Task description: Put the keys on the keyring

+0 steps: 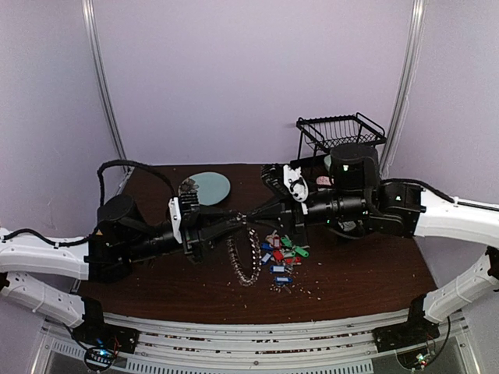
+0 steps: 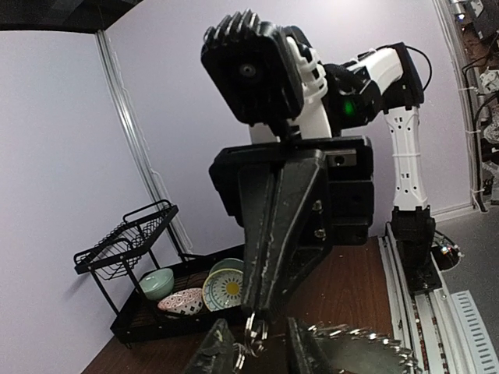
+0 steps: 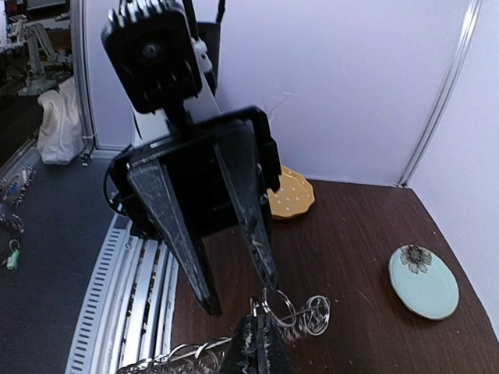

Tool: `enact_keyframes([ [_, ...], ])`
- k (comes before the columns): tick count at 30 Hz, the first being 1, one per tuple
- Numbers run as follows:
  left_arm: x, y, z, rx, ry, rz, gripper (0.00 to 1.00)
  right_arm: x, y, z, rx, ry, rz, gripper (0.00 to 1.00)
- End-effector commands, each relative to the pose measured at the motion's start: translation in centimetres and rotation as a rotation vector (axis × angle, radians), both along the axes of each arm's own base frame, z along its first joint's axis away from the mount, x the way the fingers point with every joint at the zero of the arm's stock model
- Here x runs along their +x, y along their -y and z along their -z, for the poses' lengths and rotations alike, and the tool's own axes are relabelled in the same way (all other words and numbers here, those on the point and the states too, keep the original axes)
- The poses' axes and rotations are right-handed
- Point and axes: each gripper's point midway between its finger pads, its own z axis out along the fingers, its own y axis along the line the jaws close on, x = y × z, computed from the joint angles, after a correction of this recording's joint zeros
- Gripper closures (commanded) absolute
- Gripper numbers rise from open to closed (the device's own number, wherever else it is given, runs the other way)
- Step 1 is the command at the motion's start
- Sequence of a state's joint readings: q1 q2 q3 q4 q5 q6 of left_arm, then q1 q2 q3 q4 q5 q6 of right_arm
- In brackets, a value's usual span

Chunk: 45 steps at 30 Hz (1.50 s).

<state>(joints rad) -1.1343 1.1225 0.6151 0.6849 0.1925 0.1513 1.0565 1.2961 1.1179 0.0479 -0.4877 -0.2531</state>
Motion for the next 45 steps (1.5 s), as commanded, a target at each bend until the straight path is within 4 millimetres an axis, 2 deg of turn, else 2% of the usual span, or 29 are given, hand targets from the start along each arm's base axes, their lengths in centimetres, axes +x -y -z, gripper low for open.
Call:
enact_keyframes([
  [1, 0.8, -0.3, 0.5, 0.158, 0.011, -0.062, 0.74, 1.3, 2.6, 0.6, -0.204, 0.088, 0.112, 1.00],
  [7, 1.1, 0.9, 1.7, 0.282, -0.032, -0.044, 0.74, 0.8, 2.2, 0.4, -0.270, 0.116, 0.106, 1.00],
  [12, 1.5, 1.5, 1.3, 0.290, -0.036, -0.049, 0.74, 0.3, 1.6, 0.5, -0.303, 0.142, 0.091, 1.00],
  [19, 0.9, 2.1, 1.1, 0.276, -0.029, -0.003, 0.77, -0.2, 0.9, 0.3, -0.306, 0.154, 0.073, 1.00],
  [22, 0.9, 2.5, 1.3, 0.282, -0.035, 0.005, 0.82, -0.5, 0.7, 0.2, -0.299, 0.156, 0.066, 1.00],
  [28, 1.2, 2.6, 2.3, 0.311, -0.046, -0.006, 0.85, -0.6, 0.5, -0.1, -0.281, 0.151, 0.065, 1.00],
  [31, 1.2, 2.5, 2.1, 0.306, -0.040, -0.006, 1.00, -0.6, 0.4, -0.1, -0.278, 0.147, 0.060, 1.00],
  [37, 1.2, 2.0, 1.6, 0.271, -0.029, -0.023, 1.00, -0.2, 0.5, -0.3, -0.254, 0.140, 0.097, 1.00],
  [38, 1.3, 1.9, 1.4, 0.253, -0.029, -0.033, 1.00, 0.0, 0.5, -0.6, -0.229, 0.132, 0.112, 0.98],
  [39, 1.2, 1.6, 0.8, 0.217, -0.030, -0.034, 1.00, 0.0, 0.6, -0.6, -0.215, 0.127, 0.116, 0.88],
  [40, 1.0, 1.4, 0.4, 0.186, -0.025, -0.029, 1.00, 0.0, 0.7, -0.4, -0.203, 0.120, 0.119, 0.83],
  [42, 0.6, 1.0, -0.5, 0.127, -0.011, -0.017, 1.00, -0.1, 1.0, -0.1, -0.172, 0.100, 0.114, 0.79],
  [45, 0.0, 0.7, -1.4, 0.081, 0.015, 0.003, 1.00, -0.7, 1.4, -0.5, -0.098, 0.066, 0.086, 0.79],
])
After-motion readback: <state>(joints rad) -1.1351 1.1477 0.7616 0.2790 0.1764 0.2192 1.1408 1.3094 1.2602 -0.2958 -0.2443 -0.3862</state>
